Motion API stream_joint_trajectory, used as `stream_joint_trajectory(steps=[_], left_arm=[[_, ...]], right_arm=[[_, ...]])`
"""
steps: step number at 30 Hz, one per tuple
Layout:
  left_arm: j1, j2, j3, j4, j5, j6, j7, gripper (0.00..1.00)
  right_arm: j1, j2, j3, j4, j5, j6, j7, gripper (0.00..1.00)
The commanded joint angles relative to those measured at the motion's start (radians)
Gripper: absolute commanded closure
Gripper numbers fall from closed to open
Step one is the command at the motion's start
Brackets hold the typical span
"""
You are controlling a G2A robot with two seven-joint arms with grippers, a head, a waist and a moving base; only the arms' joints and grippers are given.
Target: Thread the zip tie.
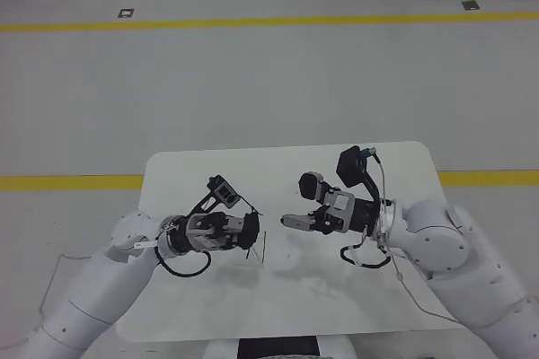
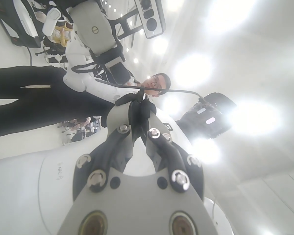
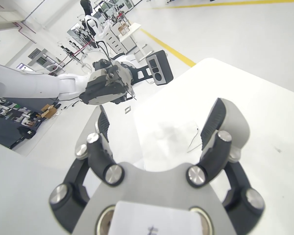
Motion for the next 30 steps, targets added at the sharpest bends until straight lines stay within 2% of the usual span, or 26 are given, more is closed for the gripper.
stream_joint_trajectory(steps=[1, 6, 10, 16, 24, 30], left_arm=[[0.009, 0.002, -0.015, -0.007, 0.002, 0.003, -0.003, 1.0], [0.021, 0.005, -0.039, -0.019, 0.007, 0.013, -0.013, 1.0], [0.027, 0.005, -0.053, -0.027, 0.005, 0.026, -0.024, 1.0], [0.032, 0.006, -0.073, -0.033, 0.006, 0.035, -0.028, 1.0], [0.044, 0.004, -0.088, -0.04, 0.01, 0.043, -0.022, 1.0], [0.048, 0.002, -0.093, -0.042, 0.01, 0.045, -0.026, 1.0]], right_arm=[[-0.008, 0.004, 0.015, -0.006, -0.002, 0.0, -0.008, 0.0], [-0.007, 0.015, 0.017, -0.036, -0.04, 0.0, -0.014, 0.0], [0.013, 0.029, -0.026, -0.044, -0.093, 0.0, -0.032, 0.0], [0.064, 0.06, -0.126, -0.023, -0.145, 0.0, -0.101, 0.0], [0.152, 0.12, -0.29, -0.014, -0.25, 0.0, -0.232, 0.0], [0.226, 0.169, -0.414, 0.009, -0.213, 0.0, -0.381, 0.0]])
